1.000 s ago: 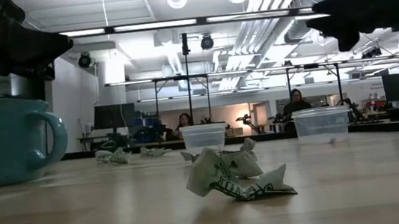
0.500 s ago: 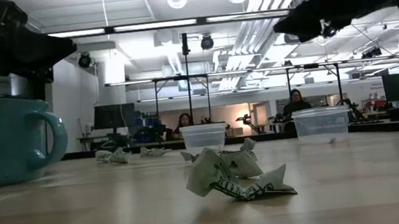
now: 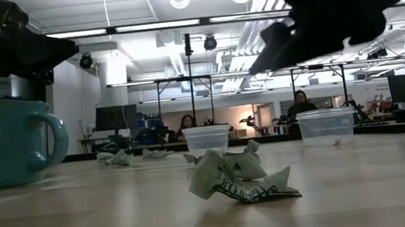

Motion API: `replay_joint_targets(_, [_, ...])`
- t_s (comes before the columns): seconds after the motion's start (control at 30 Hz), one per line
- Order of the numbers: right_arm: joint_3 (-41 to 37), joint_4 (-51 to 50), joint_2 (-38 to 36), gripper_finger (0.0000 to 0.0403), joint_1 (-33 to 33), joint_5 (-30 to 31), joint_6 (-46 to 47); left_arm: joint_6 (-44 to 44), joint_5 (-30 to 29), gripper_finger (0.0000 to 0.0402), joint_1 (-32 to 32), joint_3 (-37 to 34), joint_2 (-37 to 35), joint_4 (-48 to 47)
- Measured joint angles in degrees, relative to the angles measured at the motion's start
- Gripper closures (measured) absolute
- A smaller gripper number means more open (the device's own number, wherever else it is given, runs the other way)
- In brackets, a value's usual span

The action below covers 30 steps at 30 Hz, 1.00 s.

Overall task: Pick and place items into bin
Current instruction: Put the stevia packet into the bottom transparent bin

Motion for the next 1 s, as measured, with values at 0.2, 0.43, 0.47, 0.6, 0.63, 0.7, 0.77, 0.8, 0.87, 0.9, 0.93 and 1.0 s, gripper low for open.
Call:
replay_joint_targets(0.2, [1.0, 2.5, 8.3, 0.0144, 0.0, 0.0, 0.1, 0.1, -1.7, 0.0302, 0.0, 0.0, 0.0, 0.0])
replay_joint_targets(0.43, [1.3, 12.5, 16.8, 0.0144, 0.0, -1.1, 0.2, 0.1, -1.8, 0.0302, 0.0, 0.0, 0.0, -0.2])
replay_joint_targets(0.47, [1.3, 13.5, 17.7, 0.0144, 0.0, -1.5, 0.8, 0.1, -1.8, 0.0302, 0.0, 0.0, 0.0, -0.2])
replay_joint_targets(0.6, [1.3, 15.9, 20.3, 0.0144, 0.0, -2.6, 3.0, 0.1, -1.8, 0.0302, 0.0, 0.0, 0.0, -0.2])
replay_joint_targets(0.63, [1.3, 16.2, 20.8, 0.0144, -0.1, -2.6, 3.7, 0.1, -1.8, 0.0302, 0.0, 0.0, 0.0, -0.4])
replay_joint_targets(0.7, [1.3, 17.4, 21.7, 0.0144, -0.1, -2.6, 4.1, 0.1, -1.8, 0.0302, 0.0, 0.0, 0.0, -0.7])
replay_joint_targets(0.77, [1.3, 17.7, 22.4, 0.0144, 0.1, -2.6, 4.2, 0.1, -1.8, 0.0302, 0.0, 0.0, 0.0, -1.2])
replay_joint_targets(0.8, [1.3, 18.0, 22.8, 0.0144, 0.1, -2.6, 4.4, 0.1, -1.8, 0.0302, 0.0, 0.0, 0.0, -1.5])
replay_joint_targets(0.87, [1.3, 18.0, 23.6, 0.0144, 0.1, -2.5, 5.3, 0.1, -2.5, 0.0302, 0.0, 0.0, 0.0, -1.8])
replay_joint_targets(0.9, [1.3, 18.1, 23.9, 0.0144, 0.1, -2.5, 5.6, 0.1, -2.7, 0.0302, 0.0, 0.0, 0.0, -1.8])
replay_joint_targets(0.93, [1.3, 18.1, 24.2, 0.0145, 0.1, -2.1, 6.3, 0.1, -2.9, 0.0302, 0.0, 0.0, 0.0, -1.8])
replay_joint_targets(1.0, [1.3, 18.3, 24.2, 0.0149, 0.1, -1.9, 7.4, 0.1, -3.3, 0.0302, 0.0, 0.0, 0.0, -1.7])
